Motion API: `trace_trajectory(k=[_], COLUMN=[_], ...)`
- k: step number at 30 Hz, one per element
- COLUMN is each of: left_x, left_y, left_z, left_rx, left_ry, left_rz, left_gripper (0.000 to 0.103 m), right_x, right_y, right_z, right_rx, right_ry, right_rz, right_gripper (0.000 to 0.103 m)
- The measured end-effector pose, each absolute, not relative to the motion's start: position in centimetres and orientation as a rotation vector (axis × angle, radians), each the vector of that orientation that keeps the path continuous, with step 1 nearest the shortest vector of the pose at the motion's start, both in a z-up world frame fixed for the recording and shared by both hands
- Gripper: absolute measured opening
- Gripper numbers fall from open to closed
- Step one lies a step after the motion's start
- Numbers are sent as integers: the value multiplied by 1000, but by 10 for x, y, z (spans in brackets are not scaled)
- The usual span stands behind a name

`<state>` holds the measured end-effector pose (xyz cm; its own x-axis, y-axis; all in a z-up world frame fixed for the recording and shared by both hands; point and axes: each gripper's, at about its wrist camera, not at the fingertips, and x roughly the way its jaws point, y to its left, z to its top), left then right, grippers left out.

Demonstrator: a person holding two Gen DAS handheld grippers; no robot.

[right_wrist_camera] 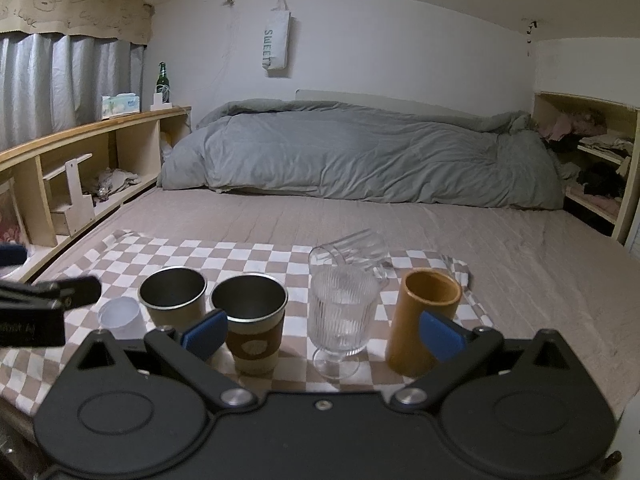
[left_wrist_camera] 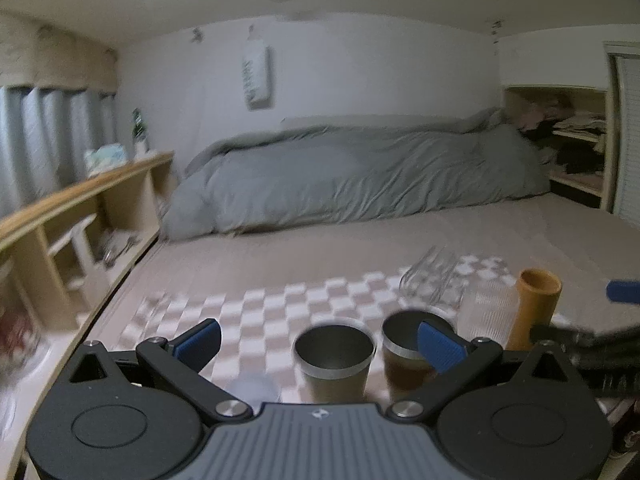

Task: Flip cup upright
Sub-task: 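Move the left gripper toward the clear glass mug lying on its side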

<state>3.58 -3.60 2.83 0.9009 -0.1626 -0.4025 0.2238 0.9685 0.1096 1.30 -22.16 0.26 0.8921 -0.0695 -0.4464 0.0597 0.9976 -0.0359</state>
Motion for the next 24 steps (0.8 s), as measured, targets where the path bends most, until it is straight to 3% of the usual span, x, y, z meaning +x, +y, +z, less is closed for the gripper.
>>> trace_trajectory(k=[6, 13, 24], left_x=[85, 160, 281], left_y=[-60, -104, -199], left_z=[51, 63, 17], left_rx=[200, 238, 287], left_ry=[364, 437, 707], left_rz=[-276, -405, -527], left_gripper=[103, 101, 94], right_x=[25, 32, 48], right_y=[-225, -236, -272], right_z=[-1, -3, -10], right_rx=[-4, 34, 106], right_ry=[469, 452, 485], right_rz=[-67, -75, -119], right_gripper=[103, 103, 103])
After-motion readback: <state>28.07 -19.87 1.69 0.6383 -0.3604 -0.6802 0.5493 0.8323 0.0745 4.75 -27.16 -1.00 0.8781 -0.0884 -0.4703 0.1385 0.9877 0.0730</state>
